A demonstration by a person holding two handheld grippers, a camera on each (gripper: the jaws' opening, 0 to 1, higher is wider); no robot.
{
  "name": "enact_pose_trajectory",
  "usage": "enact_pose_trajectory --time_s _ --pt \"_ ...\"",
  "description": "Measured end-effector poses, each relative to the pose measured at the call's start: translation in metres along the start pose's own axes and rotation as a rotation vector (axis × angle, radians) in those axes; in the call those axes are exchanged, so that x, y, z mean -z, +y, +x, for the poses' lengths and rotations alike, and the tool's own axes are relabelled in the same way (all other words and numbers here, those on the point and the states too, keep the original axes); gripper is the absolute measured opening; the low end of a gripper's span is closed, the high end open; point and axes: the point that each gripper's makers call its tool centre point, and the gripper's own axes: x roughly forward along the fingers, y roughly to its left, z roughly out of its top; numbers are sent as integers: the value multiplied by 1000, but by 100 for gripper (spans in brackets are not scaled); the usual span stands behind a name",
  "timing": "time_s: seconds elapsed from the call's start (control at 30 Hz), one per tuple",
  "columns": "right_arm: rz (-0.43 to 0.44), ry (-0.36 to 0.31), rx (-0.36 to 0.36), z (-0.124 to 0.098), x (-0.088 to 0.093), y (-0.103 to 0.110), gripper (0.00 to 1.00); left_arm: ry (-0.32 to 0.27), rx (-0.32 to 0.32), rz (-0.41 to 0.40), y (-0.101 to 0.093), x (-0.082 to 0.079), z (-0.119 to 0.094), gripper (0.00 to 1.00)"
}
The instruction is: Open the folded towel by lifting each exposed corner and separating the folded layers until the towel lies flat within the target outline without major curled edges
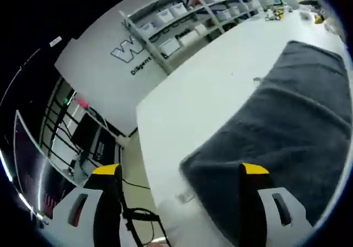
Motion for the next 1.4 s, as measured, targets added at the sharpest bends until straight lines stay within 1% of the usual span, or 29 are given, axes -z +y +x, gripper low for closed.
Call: enact_pose_trajectory --time_s 0.03,0.13,0.2,0.23,0.27,0.33,0.37,0.4,0.43,0.5,0.53,0.57,0.6,0.67,0.73,0.8,0.9,0.93,0.97,1.03,1.13,1.2,1.23,1.3,1.4 --pt "-14 8 0 4 0 -2 95 2 4 1 2 -3 7 84" --pt "-18 27 -13 13 2 -7 96 7 41 -23 -1 -8 15 85" --pt "-4 33 -31 18 3 -11 95 29 93 -32 -14 -4 13 86" --pt "1 39 -41 21 4 -13 95 46 130 -33 -17 -4 22 86" --pt "7 54 -60 24 7 -14 95 56 151 -27 -19 -4 26 86" --pt "3 80 -90 30 9 -16 93 66 165 -27 -16 -4 33 86" --pt "-4 104 -108 34 11 -19 92 76 186 -22 -15 -4 36 85" --pt "-6 107 -107 35 11 -20 91 88 229 -9 -19 -3 38 85" --pt "-37 130 -104 40 11 -25 91 96 256 2 -24 0 33 85" --pt "-103 176 -94 47 14 -34 90 102 263 10 -24 -1 38 84" --pt "-116 186 -93 49 14 -34 90 129 248 27 -19 1 44 82" --pt "-128 192 -98 54 13 -35 90 142 236 43 -14 2 48 80" --pt "-129 191 -101 57 11 -36 89 150 218 53 -10 2 52 80" --pt "-126 182 -107 63 6 -36 87 174 199 67 -1 4 67 78" --pt "-123 176 -122 69 4 -34 83 185 204 64 0 5 76 78" --pt "-126 179 -140 76 6 -31 81 204 207 62 -1 8 85 77" --pt "-129 202 -144 88 12 -30 80 266 174 98 7 21 99 76" --pt "-129 207 -144 92 14 -32 79 283 177 108 9 25 105 75" --pt "-128 215 -149 95 16 -31 77 297 188 103 16 28 115 72" --pt "-120 235 -176 99 22 -26 73 319 213 75 21 33 125 69" --pt "-114 263 -200 105 29 -21 72 333 241 71 22 37 133 67" --pt "-121 279 -205 110 31 -23 72 344 273 75 26 38 139 65" --pt "-121 282 -206 112 31 -24 71 345 277 71 22 37 139 63" --pt "-116 281 -210 115 31 -24 69 350 292 49 20 38 147 58" --pt "-101 274 -224 119 30 -20 66 359 303 36 6 38 146 58"
